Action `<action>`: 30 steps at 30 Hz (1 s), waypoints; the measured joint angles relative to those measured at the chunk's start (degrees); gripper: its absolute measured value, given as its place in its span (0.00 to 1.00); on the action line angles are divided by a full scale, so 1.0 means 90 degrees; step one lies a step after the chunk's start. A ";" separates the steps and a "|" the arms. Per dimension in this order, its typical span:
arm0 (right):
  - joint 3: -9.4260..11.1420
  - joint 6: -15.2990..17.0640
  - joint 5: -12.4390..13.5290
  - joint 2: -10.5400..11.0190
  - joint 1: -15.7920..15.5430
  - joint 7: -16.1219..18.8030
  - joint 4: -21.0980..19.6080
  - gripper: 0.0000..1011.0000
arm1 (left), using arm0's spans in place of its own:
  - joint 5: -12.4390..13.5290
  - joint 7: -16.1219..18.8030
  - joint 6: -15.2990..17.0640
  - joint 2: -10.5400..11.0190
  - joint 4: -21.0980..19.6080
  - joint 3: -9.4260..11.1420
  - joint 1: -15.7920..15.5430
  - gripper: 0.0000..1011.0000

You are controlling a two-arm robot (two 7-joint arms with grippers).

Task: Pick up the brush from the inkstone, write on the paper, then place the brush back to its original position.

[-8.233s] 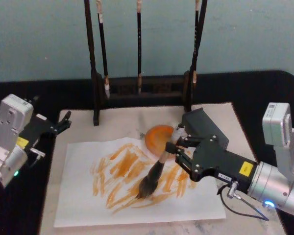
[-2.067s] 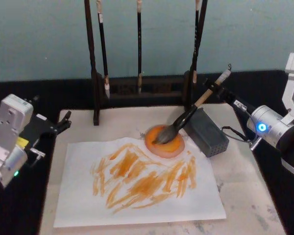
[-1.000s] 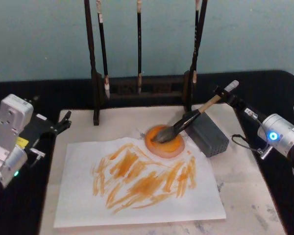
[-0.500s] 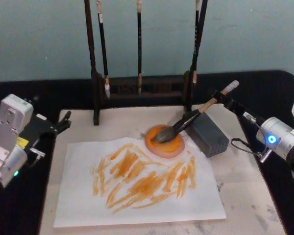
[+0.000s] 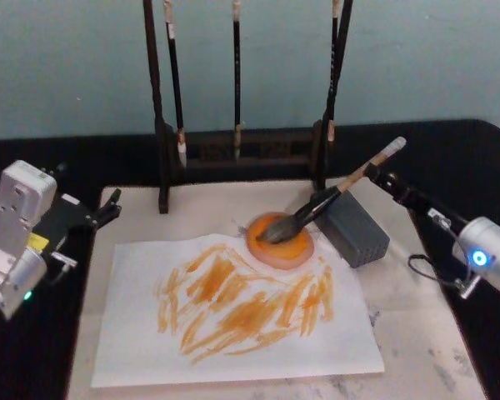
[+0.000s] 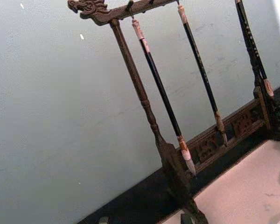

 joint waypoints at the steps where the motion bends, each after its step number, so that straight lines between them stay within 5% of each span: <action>1: -0.0024 -0.0121 -0.0181 0.0078 -0.0105 -0.0085 -0.0162 0.99 | 0.0000 0.0000 0.0000 0.0000 0.0000 0.0000 0.0000 0.99; 9: -0.0293 -0.0879 -0.1560 0.0271 -0.0423 -0.0540 -0.0697 0.99 | 0.0000 0.0000 0.0000 0.0000 0.0000 0.0000 0.0000 0.99; 21: -0.0948 -0.1682 -0.3773 0.0154 -0.0205 -0.1077 -0.0499 0.99 | 0.0000 0.0000 0.0000 0.0000 0.0000 0.0000 0.0000 0.99; 30: -0.1152 -0.1892 -0.4718 0.0078 -0.0153 -0.1358 -0.0377 0.99 | 0.0000 0.0000 0.0000 0.0000 0.0000 0.0000 0.0000 0.99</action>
